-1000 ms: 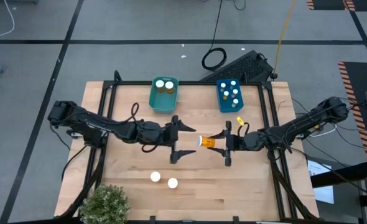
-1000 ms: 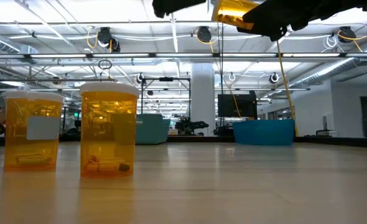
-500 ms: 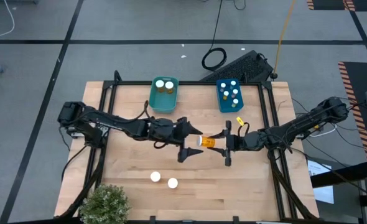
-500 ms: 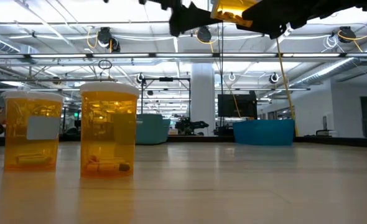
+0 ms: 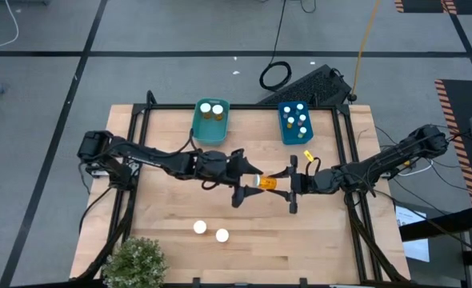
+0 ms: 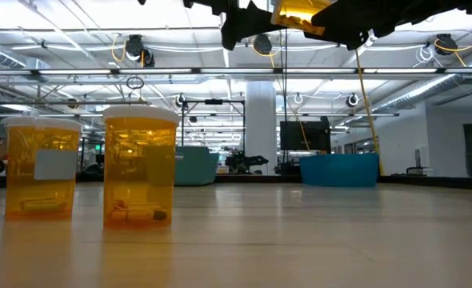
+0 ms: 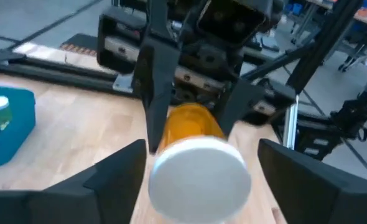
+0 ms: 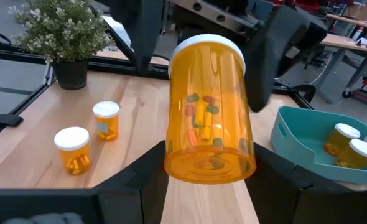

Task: Pick and place medicine bottles into bin by pill shape (circle, oval)
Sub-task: Put the right big orange pill bottle into the green bin

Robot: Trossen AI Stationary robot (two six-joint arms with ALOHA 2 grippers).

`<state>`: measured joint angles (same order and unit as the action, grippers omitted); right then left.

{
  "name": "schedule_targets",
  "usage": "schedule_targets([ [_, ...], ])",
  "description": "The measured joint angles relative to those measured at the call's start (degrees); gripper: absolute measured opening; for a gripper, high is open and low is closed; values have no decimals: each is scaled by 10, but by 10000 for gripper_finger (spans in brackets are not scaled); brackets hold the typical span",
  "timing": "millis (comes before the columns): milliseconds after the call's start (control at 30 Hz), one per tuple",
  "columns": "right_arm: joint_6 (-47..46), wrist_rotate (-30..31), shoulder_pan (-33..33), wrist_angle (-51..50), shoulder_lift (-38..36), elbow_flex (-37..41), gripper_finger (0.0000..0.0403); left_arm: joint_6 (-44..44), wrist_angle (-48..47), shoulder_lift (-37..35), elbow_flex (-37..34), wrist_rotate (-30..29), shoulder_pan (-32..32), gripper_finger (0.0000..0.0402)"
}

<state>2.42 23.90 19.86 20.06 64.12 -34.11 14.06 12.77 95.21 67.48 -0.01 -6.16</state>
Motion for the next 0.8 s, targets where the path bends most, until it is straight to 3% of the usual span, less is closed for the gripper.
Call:
schedule_targets([
  [200, 0, 0, 0, -1, 0, 0, 178, 1, -27, -7, 0, 0, 2, 262],
  [533, 0, 1, 0, -1, 0, 0, 178, 1, -31, -10, -1, 0, 1, 217],
  [800, 2, 2, 0, -1, 0, 0, 179, -2, -31, -10, -1, 0, 1, 225],
])
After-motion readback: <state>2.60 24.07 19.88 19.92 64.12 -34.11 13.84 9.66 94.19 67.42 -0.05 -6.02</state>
